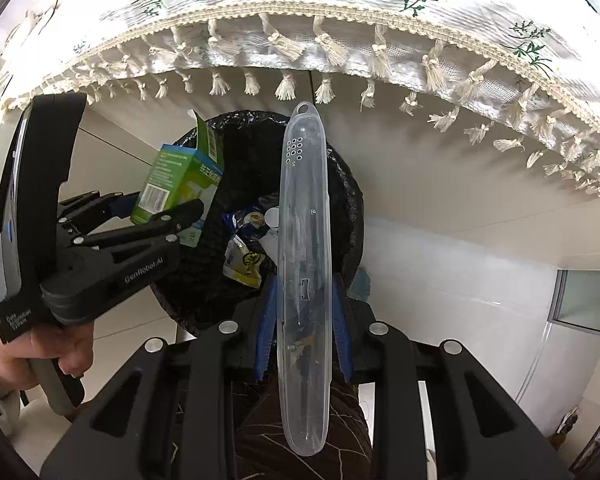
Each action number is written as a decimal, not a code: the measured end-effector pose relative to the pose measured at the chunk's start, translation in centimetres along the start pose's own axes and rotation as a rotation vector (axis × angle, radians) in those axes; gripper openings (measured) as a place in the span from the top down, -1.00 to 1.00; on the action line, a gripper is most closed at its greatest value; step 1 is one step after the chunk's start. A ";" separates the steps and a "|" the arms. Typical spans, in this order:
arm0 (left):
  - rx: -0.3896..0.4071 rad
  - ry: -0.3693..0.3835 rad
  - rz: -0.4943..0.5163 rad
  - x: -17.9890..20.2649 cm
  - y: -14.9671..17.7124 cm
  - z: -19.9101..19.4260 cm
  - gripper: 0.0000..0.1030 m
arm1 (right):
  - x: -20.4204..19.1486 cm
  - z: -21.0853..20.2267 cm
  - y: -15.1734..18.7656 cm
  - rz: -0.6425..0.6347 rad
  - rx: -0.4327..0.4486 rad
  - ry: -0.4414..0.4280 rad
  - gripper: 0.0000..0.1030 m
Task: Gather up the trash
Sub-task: 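Open the left gripper to drop the green box while the right drops the clear tube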
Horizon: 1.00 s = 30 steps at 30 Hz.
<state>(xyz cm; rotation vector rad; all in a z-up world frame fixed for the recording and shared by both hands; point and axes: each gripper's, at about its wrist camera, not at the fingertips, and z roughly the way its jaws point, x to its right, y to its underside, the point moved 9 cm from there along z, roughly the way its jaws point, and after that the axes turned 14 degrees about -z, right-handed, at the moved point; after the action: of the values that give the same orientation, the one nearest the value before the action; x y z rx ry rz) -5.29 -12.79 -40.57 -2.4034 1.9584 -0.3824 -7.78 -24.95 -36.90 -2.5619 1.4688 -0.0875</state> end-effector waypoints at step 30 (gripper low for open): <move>0.150 -0.025 -0.216 -9.9 -2.7 -10.6 -0.88 | -6.0 5.8 -5.0 -0.145 -0.074 0.017 0.51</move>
<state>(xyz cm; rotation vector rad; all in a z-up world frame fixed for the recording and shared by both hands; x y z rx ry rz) -6.65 -1.18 -31.62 -2.5138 1.6019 -0.4821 -5.75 -16.61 -41.40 -2.7306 1.3138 -0.0762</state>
